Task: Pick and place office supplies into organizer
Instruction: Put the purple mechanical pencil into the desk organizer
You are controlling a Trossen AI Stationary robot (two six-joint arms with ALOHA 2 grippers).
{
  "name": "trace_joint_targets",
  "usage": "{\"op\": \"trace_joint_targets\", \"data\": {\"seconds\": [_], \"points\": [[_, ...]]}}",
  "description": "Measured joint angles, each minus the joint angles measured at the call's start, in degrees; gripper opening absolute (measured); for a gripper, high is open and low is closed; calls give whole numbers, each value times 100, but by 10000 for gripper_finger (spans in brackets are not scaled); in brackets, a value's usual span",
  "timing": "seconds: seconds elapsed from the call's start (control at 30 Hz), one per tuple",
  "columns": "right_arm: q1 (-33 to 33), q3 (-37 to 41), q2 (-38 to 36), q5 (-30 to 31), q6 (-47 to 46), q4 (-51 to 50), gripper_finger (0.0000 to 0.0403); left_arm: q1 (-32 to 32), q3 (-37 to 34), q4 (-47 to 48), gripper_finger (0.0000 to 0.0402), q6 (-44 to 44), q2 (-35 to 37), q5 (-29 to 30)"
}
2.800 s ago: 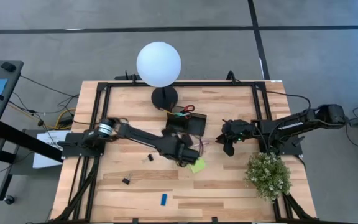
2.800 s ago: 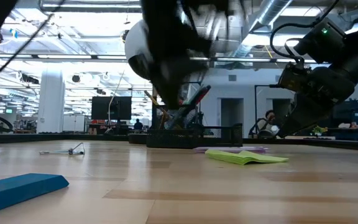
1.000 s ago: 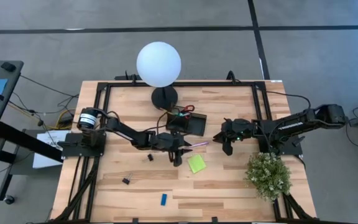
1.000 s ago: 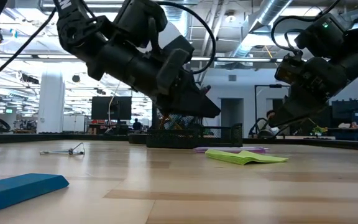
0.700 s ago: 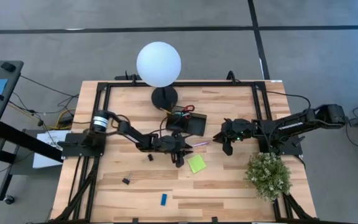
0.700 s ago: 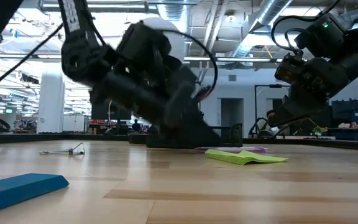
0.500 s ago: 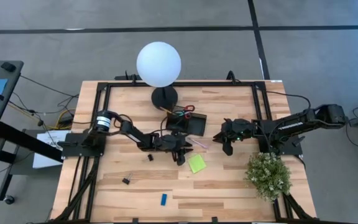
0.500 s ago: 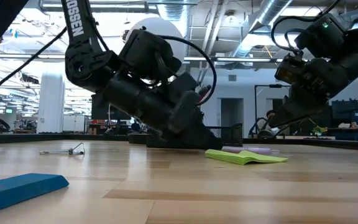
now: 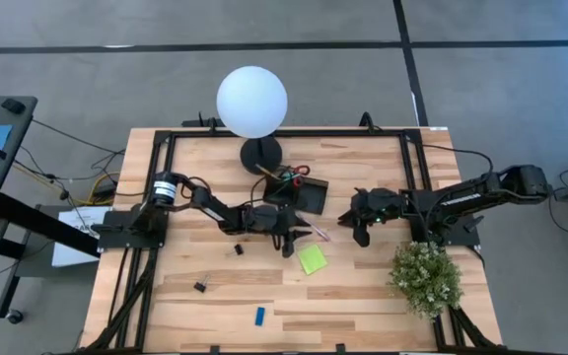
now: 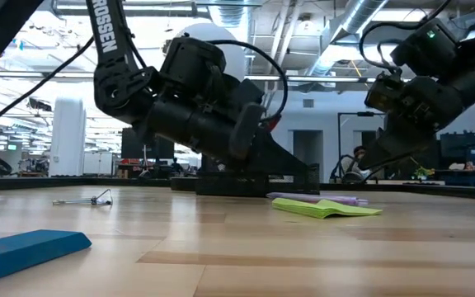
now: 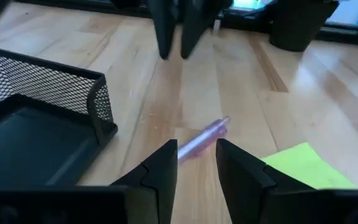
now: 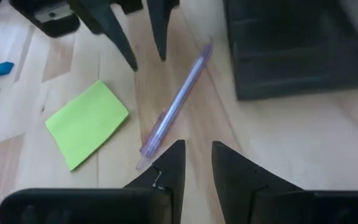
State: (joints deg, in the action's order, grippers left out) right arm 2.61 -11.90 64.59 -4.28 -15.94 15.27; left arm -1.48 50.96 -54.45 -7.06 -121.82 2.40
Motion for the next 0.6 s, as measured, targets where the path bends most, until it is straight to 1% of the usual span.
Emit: {"op": "trace_joint_targets", "data": {"seconds": [0.07, 0.13, 0.23, 0.33, 0.4, 0.53, 0.6], "points": [[-30, -2, 152, -18, -330, 25, 72, 69, 0, -78, 105, -73, 0, -74], [-133, -2, 343, 11, -520, 266, 72, 116, 0, -215, 105, -106, 0, -126], [-379, -2, 628, 206, -224, 959, 72, 158, 2, -399, 105, -108, 4, -199], [-566, -48, 786, 725, -29, 1678, 72, 178, 2, -389, 105, -106, 7, -216], [-641, -141, 795, 1042, -74, 1633, 72, 180, 4, -296, 105, -86, 11, -366], [-837, -328, 797, 1010, -575, 996, 72, 178, 4, -144, 105, 268, 13, -685], [-997, -370, 797, 1095, -791, 868, 72, 178, 4, -180, 105, 489, 13, -760]]}}
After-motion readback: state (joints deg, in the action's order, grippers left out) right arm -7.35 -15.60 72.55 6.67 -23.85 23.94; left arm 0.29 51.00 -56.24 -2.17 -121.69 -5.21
